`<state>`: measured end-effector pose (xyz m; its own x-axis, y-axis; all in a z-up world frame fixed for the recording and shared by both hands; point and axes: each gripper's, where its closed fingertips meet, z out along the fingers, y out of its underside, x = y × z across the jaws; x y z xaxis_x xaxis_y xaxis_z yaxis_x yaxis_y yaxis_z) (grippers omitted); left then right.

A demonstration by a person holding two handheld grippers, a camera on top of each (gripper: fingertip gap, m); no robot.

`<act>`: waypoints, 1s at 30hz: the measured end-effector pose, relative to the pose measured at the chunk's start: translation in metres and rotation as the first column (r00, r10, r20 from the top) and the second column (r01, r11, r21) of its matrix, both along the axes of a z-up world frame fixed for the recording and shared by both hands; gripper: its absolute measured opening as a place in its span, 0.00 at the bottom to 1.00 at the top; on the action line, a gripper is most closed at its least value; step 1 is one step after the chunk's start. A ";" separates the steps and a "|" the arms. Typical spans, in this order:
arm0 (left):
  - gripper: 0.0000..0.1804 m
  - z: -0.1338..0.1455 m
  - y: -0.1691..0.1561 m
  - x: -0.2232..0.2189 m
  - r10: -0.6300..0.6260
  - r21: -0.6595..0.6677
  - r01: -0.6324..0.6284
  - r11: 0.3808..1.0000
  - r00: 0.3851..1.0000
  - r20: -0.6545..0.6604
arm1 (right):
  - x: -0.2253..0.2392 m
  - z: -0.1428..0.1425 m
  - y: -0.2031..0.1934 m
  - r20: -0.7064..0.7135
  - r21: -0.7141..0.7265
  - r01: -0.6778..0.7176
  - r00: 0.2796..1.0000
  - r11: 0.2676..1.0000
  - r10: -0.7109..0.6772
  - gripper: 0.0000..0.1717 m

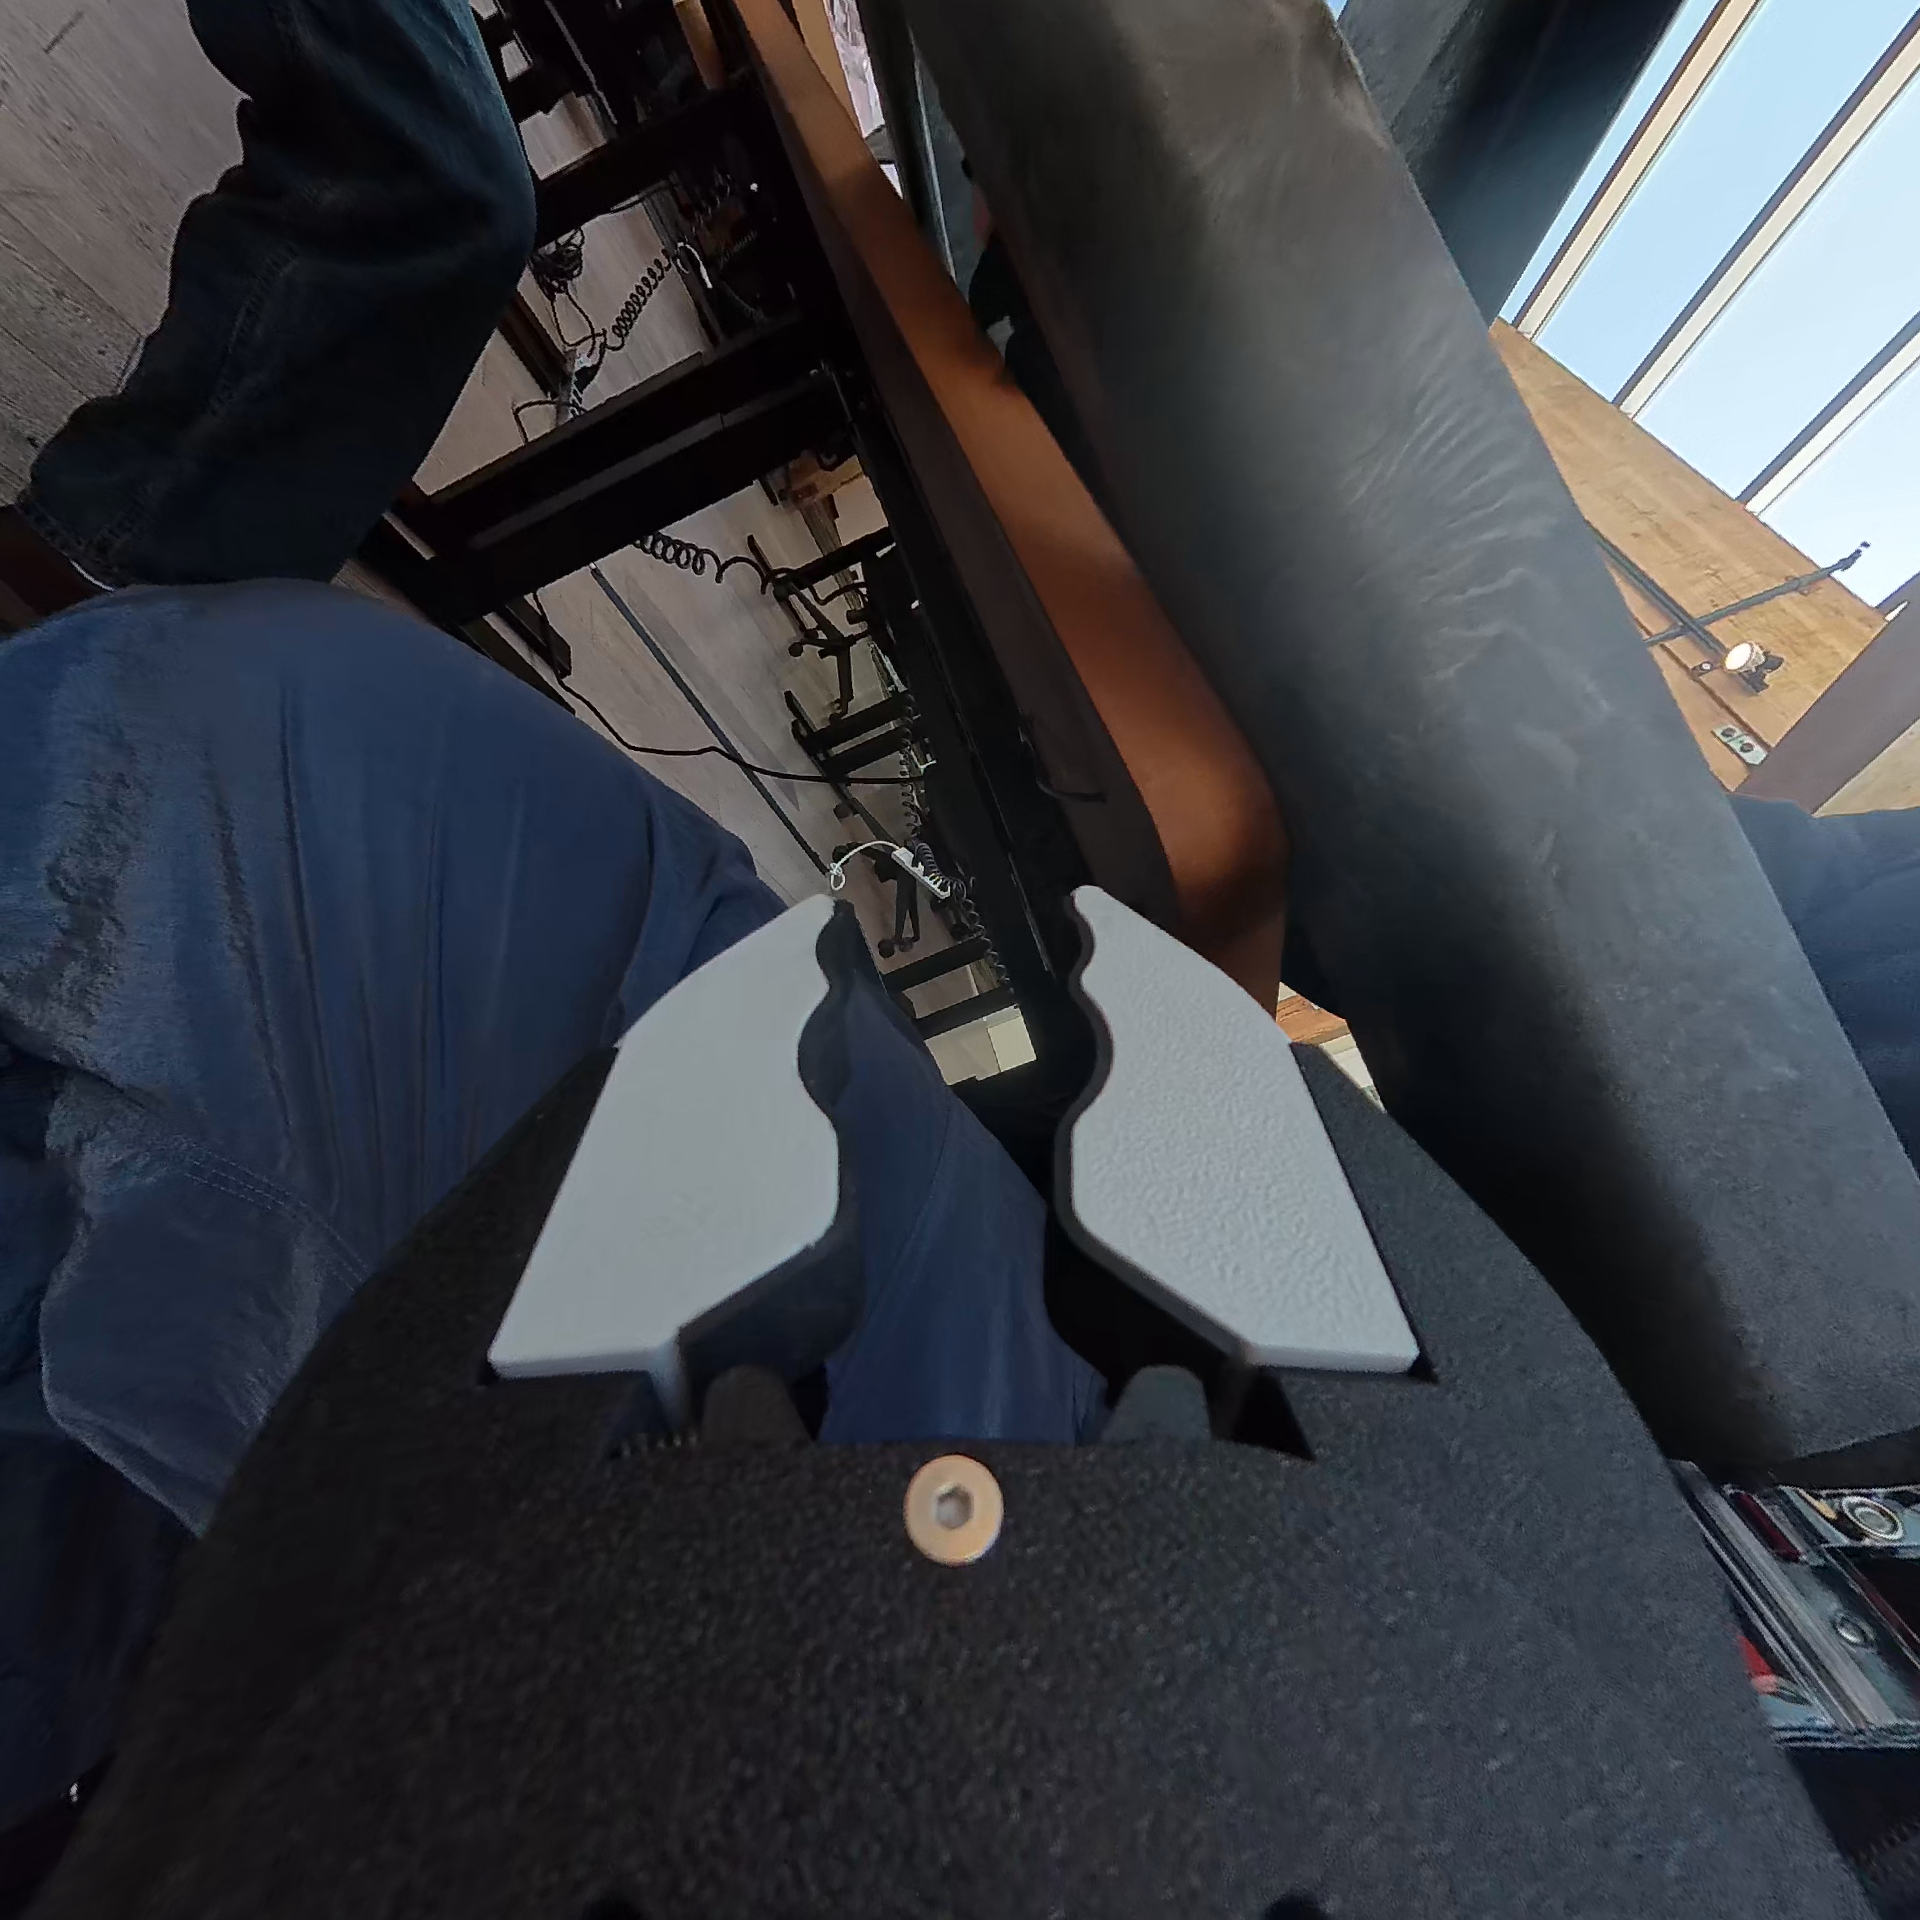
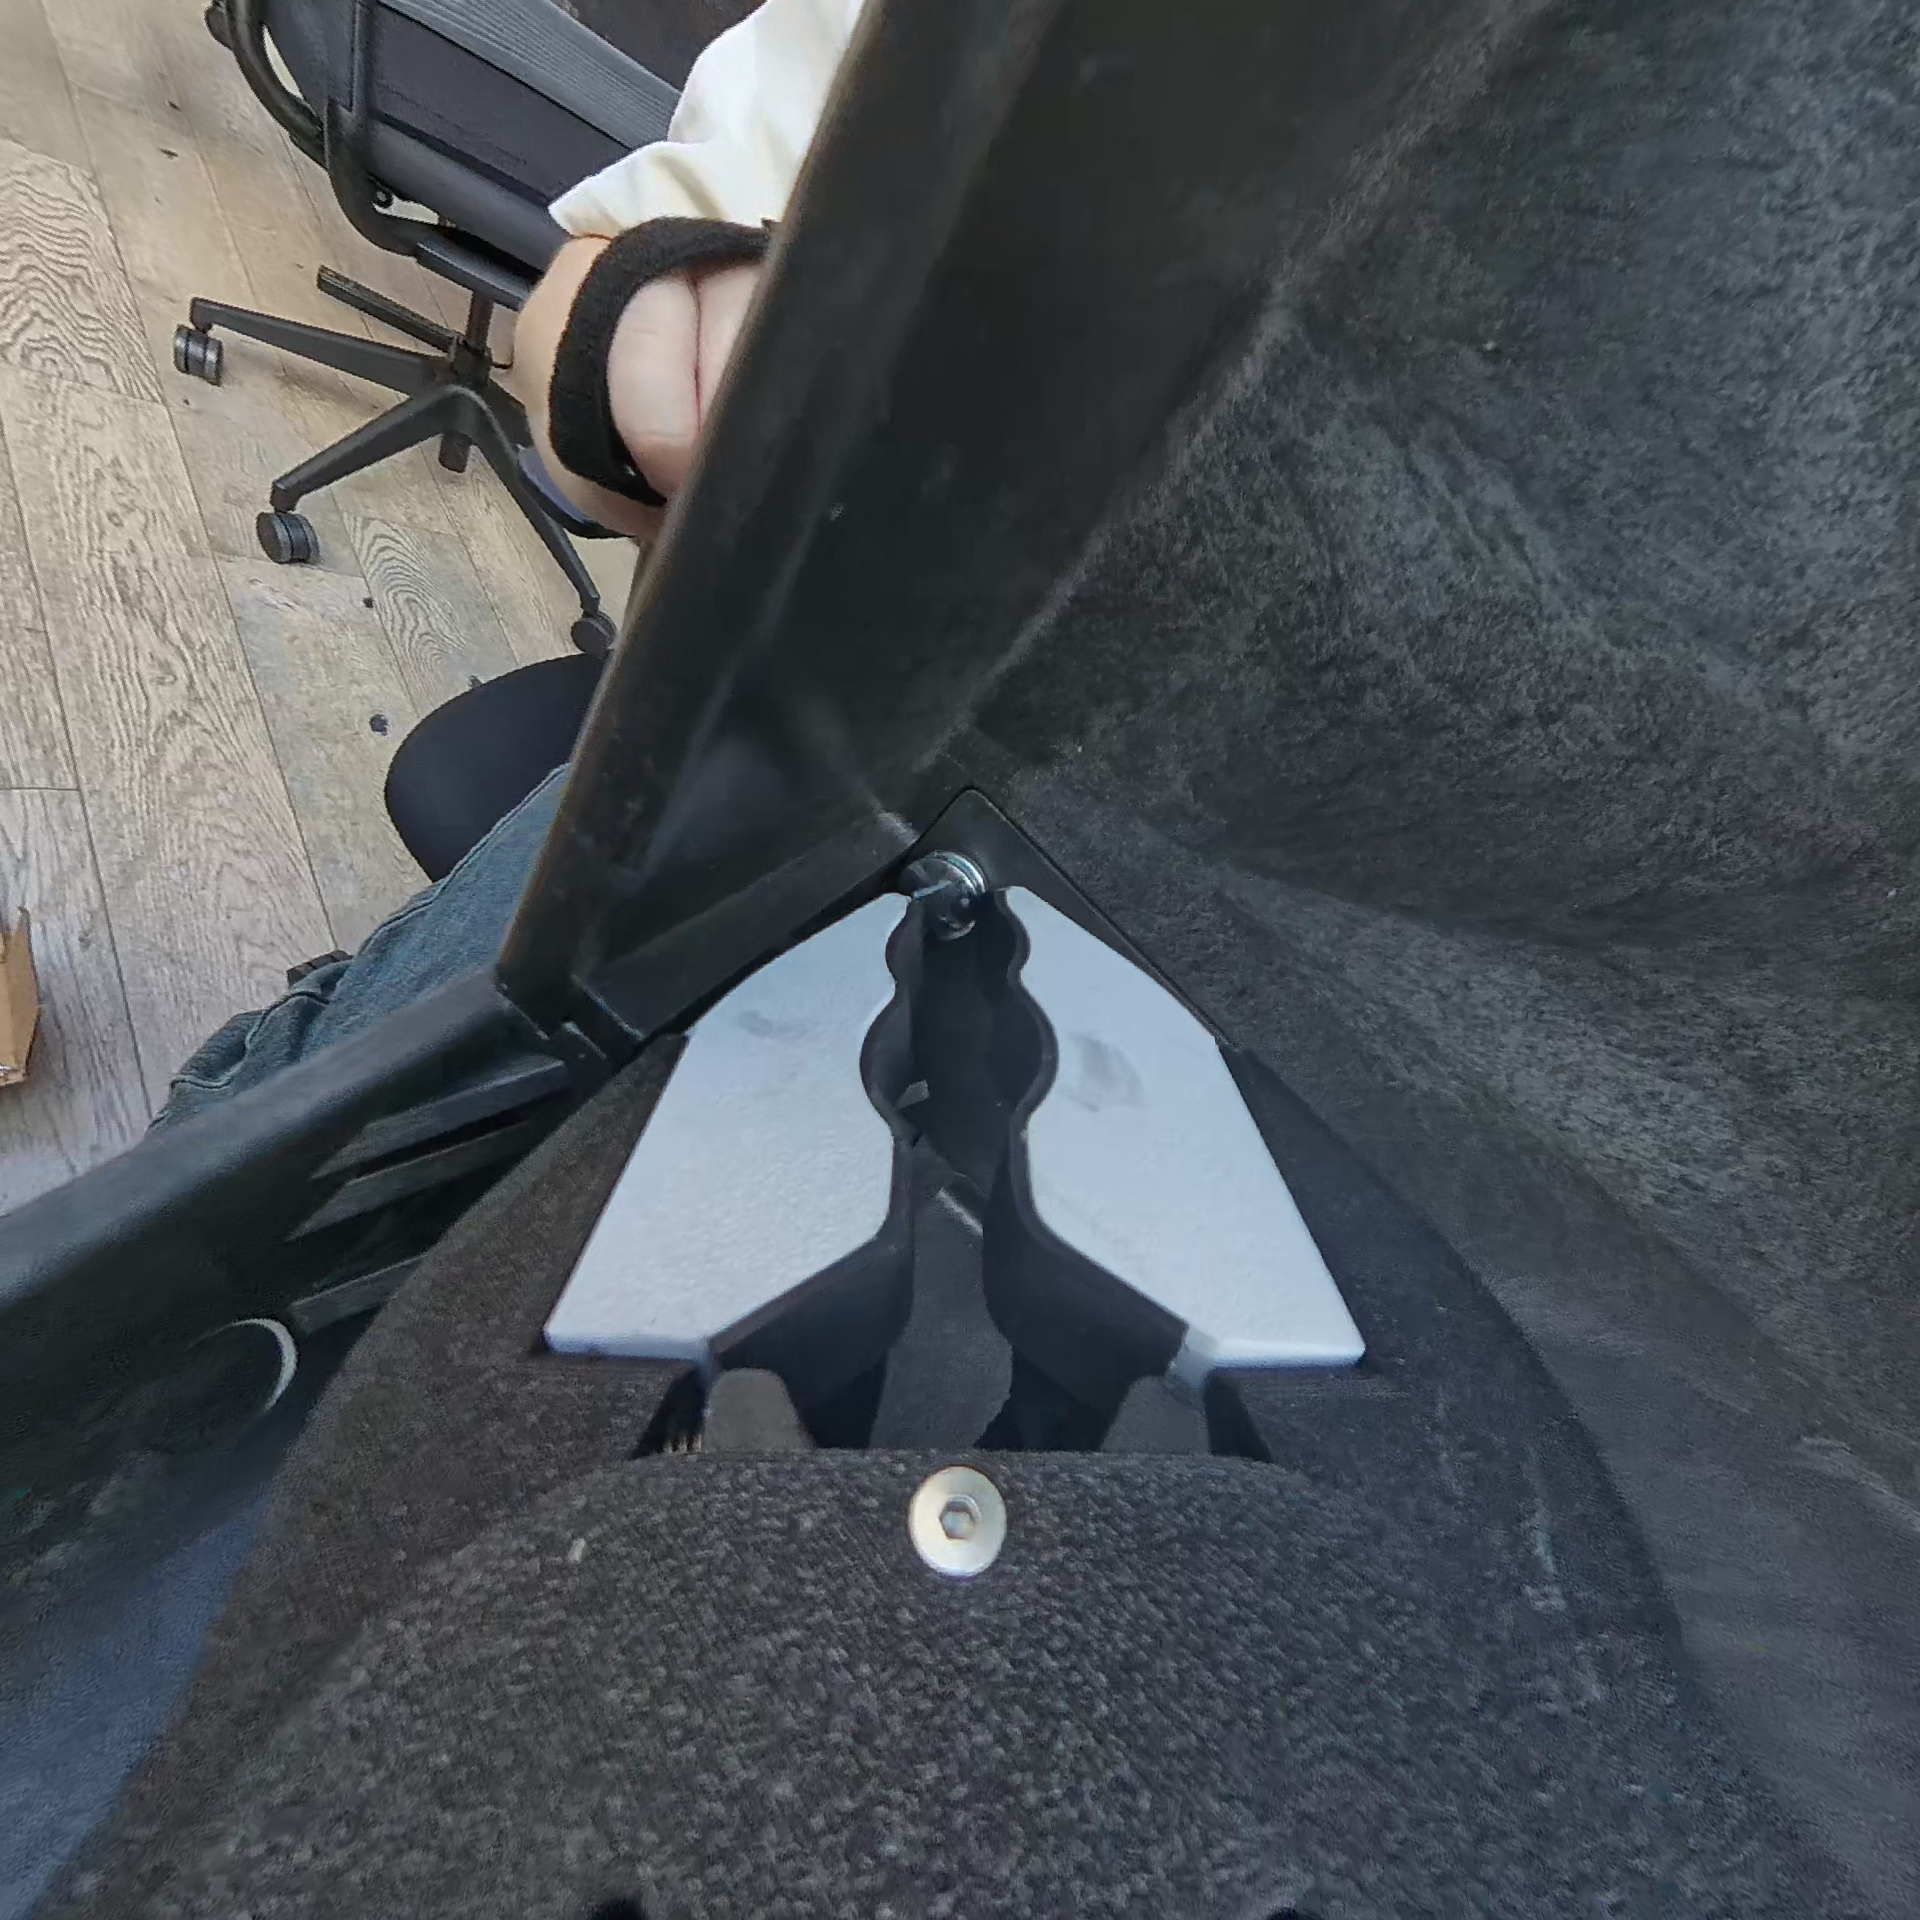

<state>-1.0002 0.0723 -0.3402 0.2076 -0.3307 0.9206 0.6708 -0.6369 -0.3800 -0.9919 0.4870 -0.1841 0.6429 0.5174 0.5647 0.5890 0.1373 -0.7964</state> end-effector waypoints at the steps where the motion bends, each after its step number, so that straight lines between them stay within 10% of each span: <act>1: 0.21 0.000 0.000 0.000 -0.001 -0.001 0.001 1.000 1.000 0.000 | 0.000 0.000 0.000 -0.012 -0.012 0.003 1.000 1.000 -0.003 0.06; 30: 0.21 -0.003 0.000 0.006 -0.021 -0.009 0.021 1.000 1.000 -0.006 | 0.000 0.005 -0.009 -0.150 -0.071 -0.039 0.988 0.997 0.028 0.06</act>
